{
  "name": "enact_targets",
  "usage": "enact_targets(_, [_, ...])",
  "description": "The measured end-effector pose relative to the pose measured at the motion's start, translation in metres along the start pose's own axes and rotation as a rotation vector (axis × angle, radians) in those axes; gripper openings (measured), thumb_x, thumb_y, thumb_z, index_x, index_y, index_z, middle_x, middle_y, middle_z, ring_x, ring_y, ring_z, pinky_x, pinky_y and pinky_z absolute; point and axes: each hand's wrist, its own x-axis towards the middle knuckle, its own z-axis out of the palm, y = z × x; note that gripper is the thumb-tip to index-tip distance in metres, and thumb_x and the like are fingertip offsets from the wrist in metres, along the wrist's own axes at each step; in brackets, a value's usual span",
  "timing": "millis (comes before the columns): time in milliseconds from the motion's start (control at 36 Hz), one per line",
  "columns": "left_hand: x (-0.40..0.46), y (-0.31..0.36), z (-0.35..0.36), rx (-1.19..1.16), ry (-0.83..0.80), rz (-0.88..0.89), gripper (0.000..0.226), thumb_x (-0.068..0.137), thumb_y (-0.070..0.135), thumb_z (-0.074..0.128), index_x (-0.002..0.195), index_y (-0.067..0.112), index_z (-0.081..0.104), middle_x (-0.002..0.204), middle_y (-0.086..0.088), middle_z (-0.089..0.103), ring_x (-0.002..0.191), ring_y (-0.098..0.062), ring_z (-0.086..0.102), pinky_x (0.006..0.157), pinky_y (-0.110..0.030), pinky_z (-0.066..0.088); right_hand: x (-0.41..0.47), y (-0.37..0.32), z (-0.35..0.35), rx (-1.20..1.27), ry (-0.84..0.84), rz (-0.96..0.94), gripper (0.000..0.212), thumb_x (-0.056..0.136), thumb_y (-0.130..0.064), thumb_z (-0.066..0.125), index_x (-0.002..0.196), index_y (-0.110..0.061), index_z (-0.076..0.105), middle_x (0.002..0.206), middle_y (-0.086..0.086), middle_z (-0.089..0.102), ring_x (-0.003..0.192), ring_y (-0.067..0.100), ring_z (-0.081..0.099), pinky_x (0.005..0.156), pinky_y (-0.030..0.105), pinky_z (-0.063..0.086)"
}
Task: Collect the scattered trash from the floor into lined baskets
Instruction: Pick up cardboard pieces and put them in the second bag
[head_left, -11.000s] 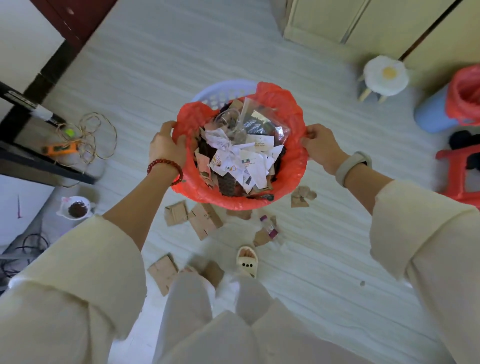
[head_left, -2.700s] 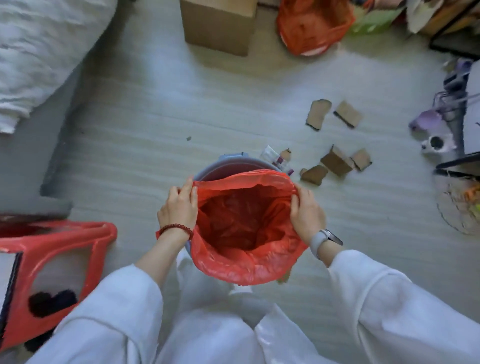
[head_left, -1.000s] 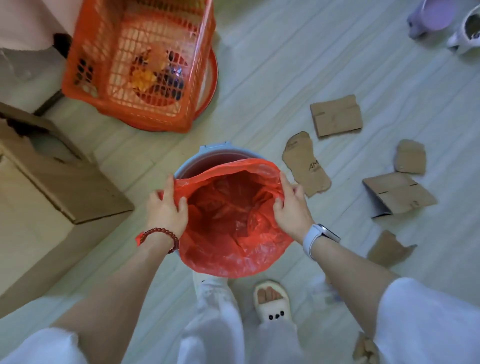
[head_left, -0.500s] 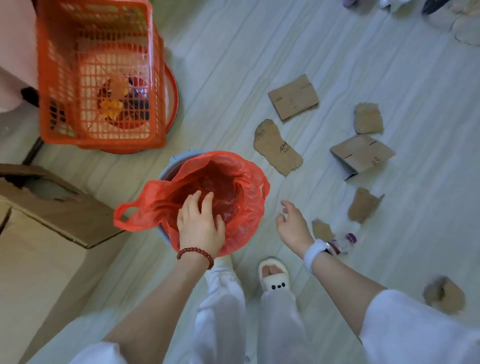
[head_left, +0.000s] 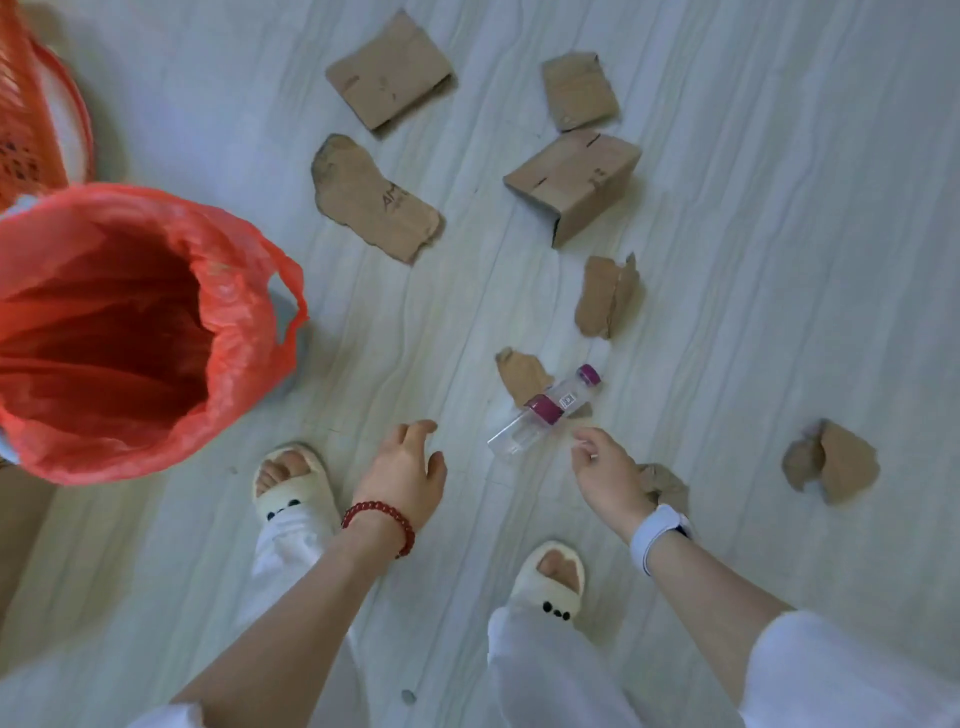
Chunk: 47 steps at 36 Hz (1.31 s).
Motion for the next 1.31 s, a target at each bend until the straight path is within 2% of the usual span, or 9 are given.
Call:
enact_targets(250, [0.071,0.032,0.173,0.241,-0.082,0.089,0.072,0.087,0.036,0.054,0.145,0.022,0.014,0.150,-0.005,0.020,0.134,-0.025,0.026,0.106,-0.041,0.032,0.089,0.205,0.006,-0.142,0.158,0.170,0.019,0.085,-0.040,0.049,0.103,-0.035,0.046,0.132,0.007,0.045,0.122,0.027,0.040,0.089,0.038,0.038])
enact_targets(417, [0.138,0.037,0.233,0.457,0.034,0.220,0.104,0.073,0.053,0.066,0.145,0.030,-0.005,0.151,-0.007,0.012,0.137,-0.029,0.018,0.110,-0.046,0.023,0.137,0.257,0.023,-0.054,0.152,0.303,0.100,0.074,-0.057,0.064,0.143,-0.045,-0.008,0.153,-0.002,-0.021,0.141,0.034,-0.016,0.109,0.063,0.015])
enact_targets(583, [0.174,0.024,0.246,0.519,0.137,0.377,0.087,0.079,0.032,0.063,0.147,0.027,0.008,0.129,-0.014,0.041,0.112,-0.036,0.045,0.081,-0.045,0.045,0.163,0.265,0.062,-0.098,0.193,0.258,0.098,0.078,-0.051,0.063,0.145,-0.034,-0.006,0.152,0.006,-0.021,0.138,0.042,-0.012,0.105,0.062,0.027])
enact_targets(750, [0.189,0.016,0.239,0.408,0.119,0.489,0.085,0.078,0.031,0.063,0.146,0.027,0.012,0.125,-0.012,0.044,0.109,-0.034,0.047,0.075,-0.040,0.047,0.170,0.242,0.064,-0.284,0.384,0.059,0.056,0.085,-0.022,0.054,0.136,-0.025,0.032,0.148,0.008,0.018,0.132,0.036,0.019,0.097,0.051,0.040])
enact_targets(944, [0.194,0.047,0.198,0.175,0.090,0.608,0.090,0.078,0.036,0.066,0.146,0.030,0.008,0.129,-0.007,0.042,0.110,-0.024,0.048,0.076,-0.033,0.046,0.171,0.179,0.022,-0.090,0.498,-0.181,0.050,0.089,-0.003,0.037,0.135,-0.020,0.038,0.113,0.010,0.058,0.099,0.031,0.056,0.080,0.037,0.048])
enact_targets(1028, [0.186,0.067,0.155,0.022,0.181,0.676,0.091,0.076,0.035,0.068,0.145,0.030,0.010,0.132,-0.004,0.042,0.108,-0.020,0.051,0.077,-0.028,0.043,0.157,0.125,-0.004,0.193,0.433,-0.299,0.046,0.091,-0.007,0.040,0.134,-0.024,0.042,0.094,0.005,0.061,0.078,0.024,0.062,0.066,0.027,0.052])
enact_targets(1139, [0.168,0.084,0.081,-0.234,0.342,0.731,0.095,0.072,0.029,0.073,0.145,0.027,0.012,0.119,0.009,0.044,0.100,-0.008,0.049,0.076,-0.018,0.039,0.134,0.042,-0.035,0.380,0.379,-0.466,0.026,0.088,-0.009,0.048,0.111,-0.021,0.052,0.093,0.002,0.062,0.089,0.026,0.062,0.076,0.039,0.054])
enact_targets(1222, [0.152,0.084,0.016,-0.448,0.454,0.772,0.101,0.069,0.027,0.075,0.145,0.029,0.008,0.127,0.015,0.041,0.104,0.004,0.048,0.081,-0.006,0.036,0.117,-0.024,-0.045,0.407,0.350,-0.591,0.023,0.089,-0.012,0.048,0.110,-0.017,0.053,0.090,0.001,0.061,0.081,0.018,0.058,0.066,0.026,0.048])
enact_targets(1306, [0.132,0.071,-0.049,-0.617,0.587,0.800,0.101,0.069,0.017,0.077,0.144,0.028,0.010,0.115,0.031,0.046,0.100,0.013,0.053,0.090,-0.017,0.043,0.098,-0.089,-0.040,0.378,0.357,-0.711,0.017,0.086,-0.020,0.047,0.099,-0.013,0.055,0.083,0.003,0.060,0.077,0.019,0.055,0.069,0.024,0.051])
